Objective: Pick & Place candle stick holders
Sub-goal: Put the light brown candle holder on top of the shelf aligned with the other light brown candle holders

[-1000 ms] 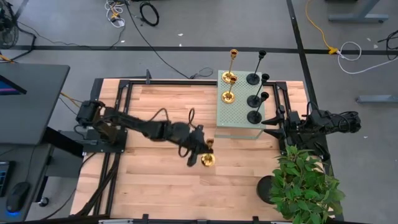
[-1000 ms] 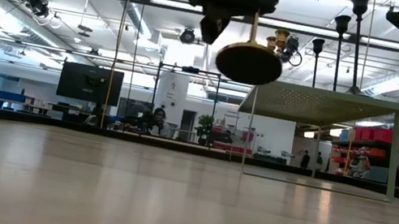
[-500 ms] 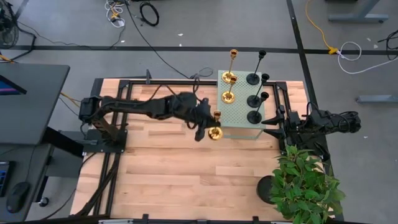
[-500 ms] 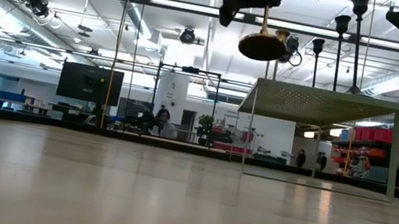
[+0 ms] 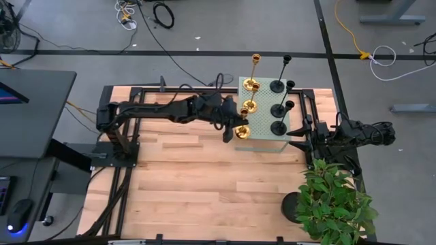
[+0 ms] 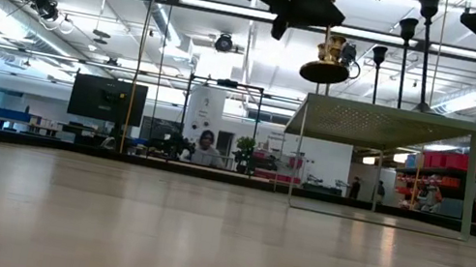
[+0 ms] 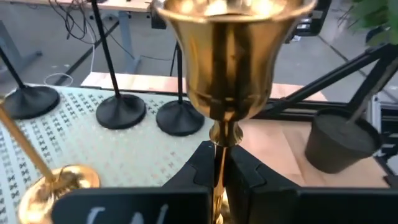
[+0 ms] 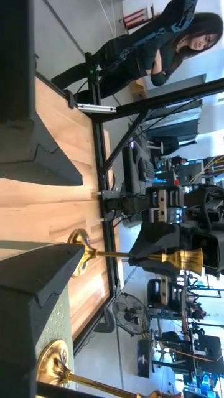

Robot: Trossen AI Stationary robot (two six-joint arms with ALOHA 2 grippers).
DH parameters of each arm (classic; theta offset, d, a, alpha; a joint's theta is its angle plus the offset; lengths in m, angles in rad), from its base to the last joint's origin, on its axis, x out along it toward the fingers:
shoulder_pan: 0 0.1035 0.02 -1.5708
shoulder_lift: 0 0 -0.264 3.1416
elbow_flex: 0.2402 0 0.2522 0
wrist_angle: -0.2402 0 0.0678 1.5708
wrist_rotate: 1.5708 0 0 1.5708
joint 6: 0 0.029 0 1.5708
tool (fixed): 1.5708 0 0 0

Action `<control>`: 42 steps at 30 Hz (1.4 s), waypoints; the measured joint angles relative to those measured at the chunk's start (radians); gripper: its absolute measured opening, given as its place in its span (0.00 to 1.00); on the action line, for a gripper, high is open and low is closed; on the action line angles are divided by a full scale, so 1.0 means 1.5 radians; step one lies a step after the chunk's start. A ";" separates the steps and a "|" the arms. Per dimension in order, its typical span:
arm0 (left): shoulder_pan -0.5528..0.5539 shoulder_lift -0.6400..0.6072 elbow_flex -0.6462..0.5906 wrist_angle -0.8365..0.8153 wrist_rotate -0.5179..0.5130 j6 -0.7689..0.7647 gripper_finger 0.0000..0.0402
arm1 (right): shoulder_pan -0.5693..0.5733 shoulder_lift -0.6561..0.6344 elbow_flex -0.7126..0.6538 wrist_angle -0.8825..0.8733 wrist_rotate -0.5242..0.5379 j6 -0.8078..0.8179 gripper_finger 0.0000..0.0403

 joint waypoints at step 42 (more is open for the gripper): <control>0.019 0.120 0.118 -0.036 -0.021 0.035 0.05 | 0.000 0.000 0.000 -0.007 0.000 -0.003 0.40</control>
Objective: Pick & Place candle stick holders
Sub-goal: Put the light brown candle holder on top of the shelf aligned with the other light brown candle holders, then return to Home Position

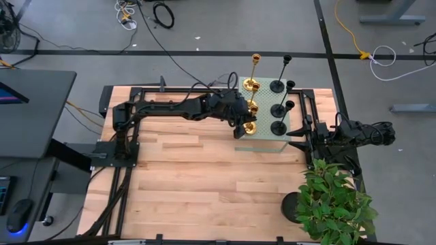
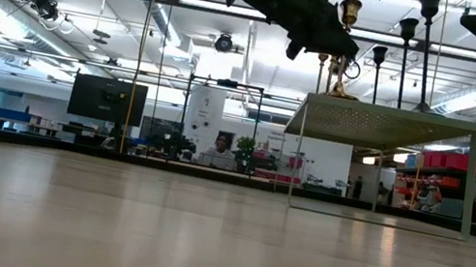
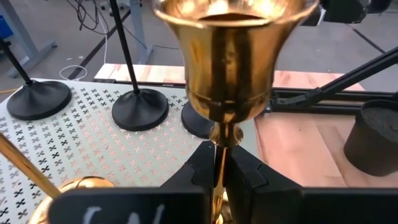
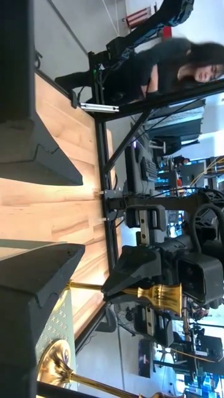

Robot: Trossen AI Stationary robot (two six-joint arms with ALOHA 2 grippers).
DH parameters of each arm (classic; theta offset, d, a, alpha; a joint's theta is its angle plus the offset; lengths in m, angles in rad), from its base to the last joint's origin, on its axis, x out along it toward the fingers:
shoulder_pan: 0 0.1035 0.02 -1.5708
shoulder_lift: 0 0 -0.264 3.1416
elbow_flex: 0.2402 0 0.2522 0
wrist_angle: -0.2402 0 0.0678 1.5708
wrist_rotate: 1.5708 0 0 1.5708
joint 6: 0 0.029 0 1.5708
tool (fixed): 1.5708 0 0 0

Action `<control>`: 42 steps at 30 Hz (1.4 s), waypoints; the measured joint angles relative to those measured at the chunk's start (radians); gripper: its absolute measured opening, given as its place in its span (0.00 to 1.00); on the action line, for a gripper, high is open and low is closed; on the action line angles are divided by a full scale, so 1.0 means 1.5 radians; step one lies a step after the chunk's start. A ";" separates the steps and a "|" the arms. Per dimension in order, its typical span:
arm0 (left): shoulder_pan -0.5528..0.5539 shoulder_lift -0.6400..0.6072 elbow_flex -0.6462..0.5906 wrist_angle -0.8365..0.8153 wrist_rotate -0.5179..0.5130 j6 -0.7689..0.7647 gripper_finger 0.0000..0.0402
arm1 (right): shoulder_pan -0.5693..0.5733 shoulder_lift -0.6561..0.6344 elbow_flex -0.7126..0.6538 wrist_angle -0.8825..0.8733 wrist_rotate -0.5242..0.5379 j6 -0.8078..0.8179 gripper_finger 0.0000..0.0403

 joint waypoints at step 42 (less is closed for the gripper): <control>-0.002 0.000 0.000 0.018 0.005 -0.010 0.35 | 0.000 0.000 0.000 0.001 0.000 0.001 0.40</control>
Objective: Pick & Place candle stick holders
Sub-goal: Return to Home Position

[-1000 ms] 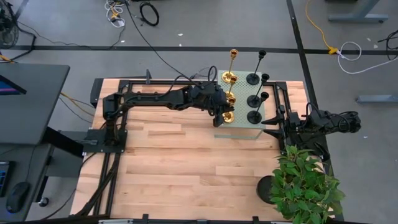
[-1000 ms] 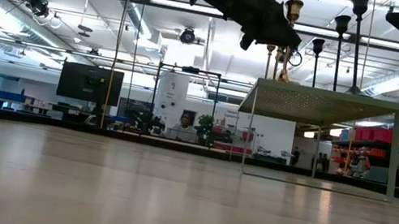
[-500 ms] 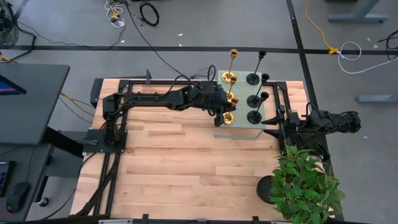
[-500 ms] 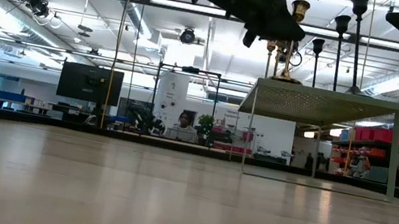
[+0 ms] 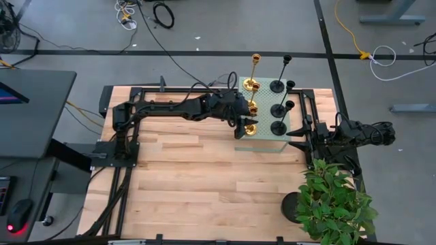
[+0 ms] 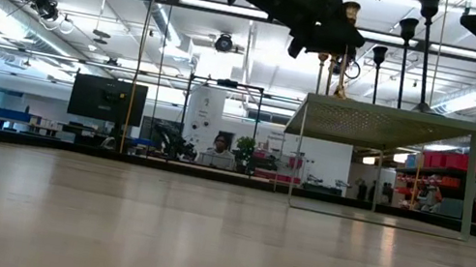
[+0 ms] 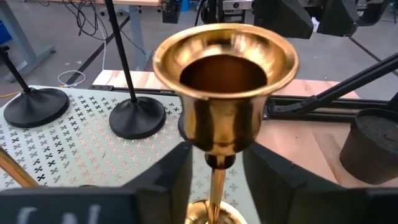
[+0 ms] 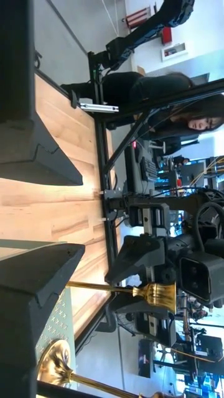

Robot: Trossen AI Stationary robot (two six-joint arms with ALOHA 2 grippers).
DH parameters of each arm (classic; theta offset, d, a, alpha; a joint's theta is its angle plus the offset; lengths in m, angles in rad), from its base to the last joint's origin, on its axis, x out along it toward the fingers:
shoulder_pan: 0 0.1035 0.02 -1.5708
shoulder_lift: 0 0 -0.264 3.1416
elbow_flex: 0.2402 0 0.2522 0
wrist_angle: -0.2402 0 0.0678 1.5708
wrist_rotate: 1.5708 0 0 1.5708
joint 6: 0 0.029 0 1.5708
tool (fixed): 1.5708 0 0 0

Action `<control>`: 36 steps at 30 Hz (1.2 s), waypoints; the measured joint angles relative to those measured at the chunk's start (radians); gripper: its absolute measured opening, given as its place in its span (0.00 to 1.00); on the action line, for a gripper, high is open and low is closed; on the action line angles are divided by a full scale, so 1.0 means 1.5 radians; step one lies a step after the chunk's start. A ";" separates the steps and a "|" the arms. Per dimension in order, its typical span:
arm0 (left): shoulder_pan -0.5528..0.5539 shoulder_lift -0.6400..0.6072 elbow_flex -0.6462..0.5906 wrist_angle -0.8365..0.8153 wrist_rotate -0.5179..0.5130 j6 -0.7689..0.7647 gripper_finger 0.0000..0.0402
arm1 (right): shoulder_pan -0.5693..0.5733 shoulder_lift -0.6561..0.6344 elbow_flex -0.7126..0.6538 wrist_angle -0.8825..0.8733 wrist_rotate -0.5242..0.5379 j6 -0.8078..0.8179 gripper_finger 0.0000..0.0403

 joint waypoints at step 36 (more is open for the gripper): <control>0.079 -0.348 -0.363 0.076 0.014 -0.013 0.53 | 0.000 -0.066 -0.070 0.069 0.150 -0.015 0.40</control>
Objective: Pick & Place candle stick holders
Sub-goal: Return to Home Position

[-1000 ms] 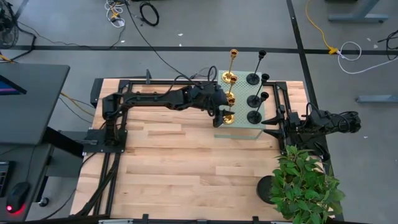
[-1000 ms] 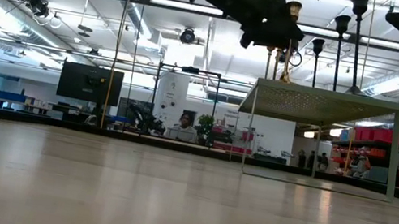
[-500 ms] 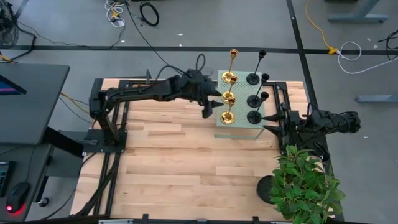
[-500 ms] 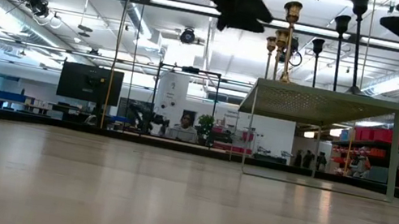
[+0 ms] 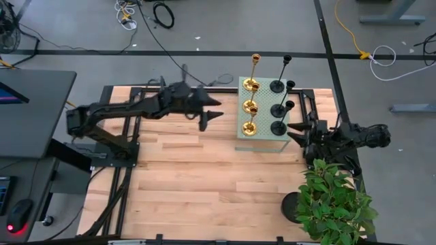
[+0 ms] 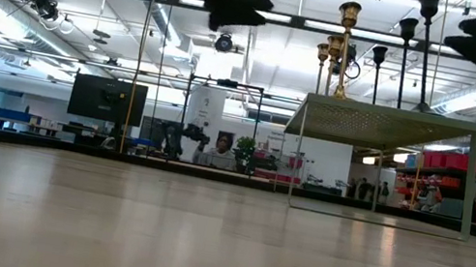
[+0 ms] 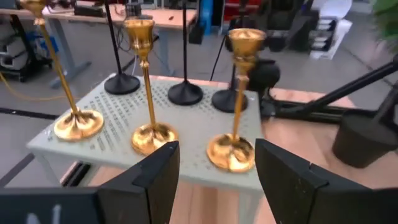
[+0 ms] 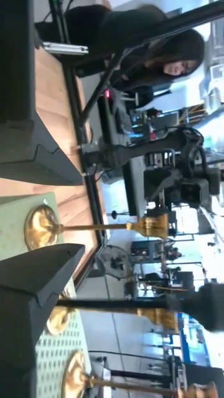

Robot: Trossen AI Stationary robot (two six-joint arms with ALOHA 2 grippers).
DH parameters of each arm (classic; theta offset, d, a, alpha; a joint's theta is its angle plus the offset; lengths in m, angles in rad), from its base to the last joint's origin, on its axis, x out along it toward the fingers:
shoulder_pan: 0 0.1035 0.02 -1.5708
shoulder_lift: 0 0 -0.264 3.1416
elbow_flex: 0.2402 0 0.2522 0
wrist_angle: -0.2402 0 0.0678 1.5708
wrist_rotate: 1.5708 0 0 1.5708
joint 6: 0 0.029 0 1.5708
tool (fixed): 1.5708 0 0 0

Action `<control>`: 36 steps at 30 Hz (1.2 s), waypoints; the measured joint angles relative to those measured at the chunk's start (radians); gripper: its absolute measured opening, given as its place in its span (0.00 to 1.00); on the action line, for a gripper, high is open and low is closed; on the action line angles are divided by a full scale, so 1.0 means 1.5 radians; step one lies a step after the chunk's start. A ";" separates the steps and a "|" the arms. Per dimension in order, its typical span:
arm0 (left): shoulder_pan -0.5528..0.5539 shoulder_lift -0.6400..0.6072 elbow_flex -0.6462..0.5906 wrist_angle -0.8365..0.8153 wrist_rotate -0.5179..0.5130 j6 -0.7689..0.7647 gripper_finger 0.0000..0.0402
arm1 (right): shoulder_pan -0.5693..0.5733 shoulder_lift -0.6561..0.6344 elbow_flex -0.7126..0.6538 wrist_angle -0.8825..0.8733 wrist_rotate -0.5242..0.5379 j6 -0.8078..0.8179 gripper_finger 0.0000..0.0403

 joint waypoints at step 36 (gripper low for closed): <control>-0.105 -0.276 -0.697 0.701 -0.022 -0.080 0.52 | -0.002 0.006 -0.186 0.187 0.044 0.012 0.40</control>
